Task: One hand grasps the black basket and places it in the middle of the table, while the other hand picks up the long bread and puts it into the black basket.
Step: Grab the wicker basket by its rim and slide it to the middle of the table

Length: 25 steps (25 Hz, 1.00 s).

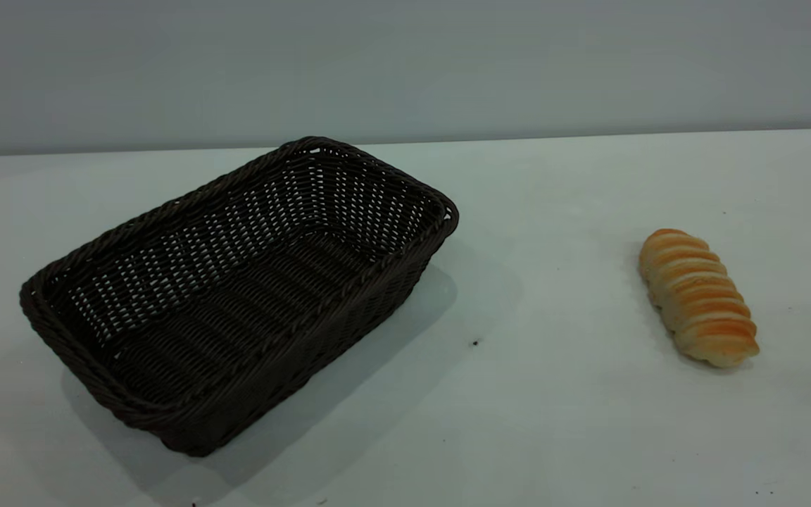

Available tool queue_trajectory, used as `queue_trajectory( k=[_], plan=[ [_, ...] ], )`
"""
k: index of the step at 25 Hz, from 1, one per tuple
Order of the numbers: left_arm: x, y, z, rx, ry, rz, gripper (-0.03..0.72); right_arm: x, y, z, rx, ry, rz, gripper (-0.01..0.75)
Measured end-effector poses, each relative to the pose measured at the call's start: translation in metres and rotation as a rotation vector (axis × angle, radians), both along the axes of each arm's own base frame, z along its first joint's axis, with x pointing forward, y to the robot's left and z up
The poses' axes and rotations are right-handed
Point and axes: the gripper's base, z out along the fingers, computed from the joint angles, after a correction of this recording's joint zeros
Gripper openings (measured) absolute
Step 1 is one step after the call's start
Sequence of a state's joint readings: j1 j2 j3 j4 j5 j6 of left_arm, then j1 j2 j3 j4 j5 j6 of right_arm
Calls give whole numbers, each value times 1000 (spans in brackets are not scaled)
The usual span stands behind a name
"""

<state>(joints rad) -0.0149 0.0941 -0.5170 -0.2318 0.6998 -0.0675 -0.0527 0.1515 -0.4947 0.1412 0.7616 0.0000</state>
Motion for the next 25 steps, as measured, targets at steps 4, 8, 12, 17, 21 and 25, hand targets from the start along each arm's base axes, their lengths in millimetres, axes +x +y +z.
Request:
queue_trajectory(
  k=[4, 8, 12, 17, 21, 25],
  plan=[
    [48, -1, 2, -73, 115, 24, 459, 28, -1, -1, 53, -9, -8, 258],
    [102, -3, -10, -216, 259, 83, 459, 47, -2, -16, 76, 53, -20, 304],
    [153, -5, -39, -421, 433, 200, 459, 55, -3, -33, 71, 111, -25, 354],
    [189, -7, -85, -525, 653, 309, 484, 58, -3, -58, 39, 199, -14, 382],
    [199, -6, -106, -505, 728, 337, 531, 59, -3, -63, 33, 204, -13, 383],
    [202, -5, -114, -492, 754, 346, 569, 59, -3, -62, 47, 198, -13, 385]
  ],
)
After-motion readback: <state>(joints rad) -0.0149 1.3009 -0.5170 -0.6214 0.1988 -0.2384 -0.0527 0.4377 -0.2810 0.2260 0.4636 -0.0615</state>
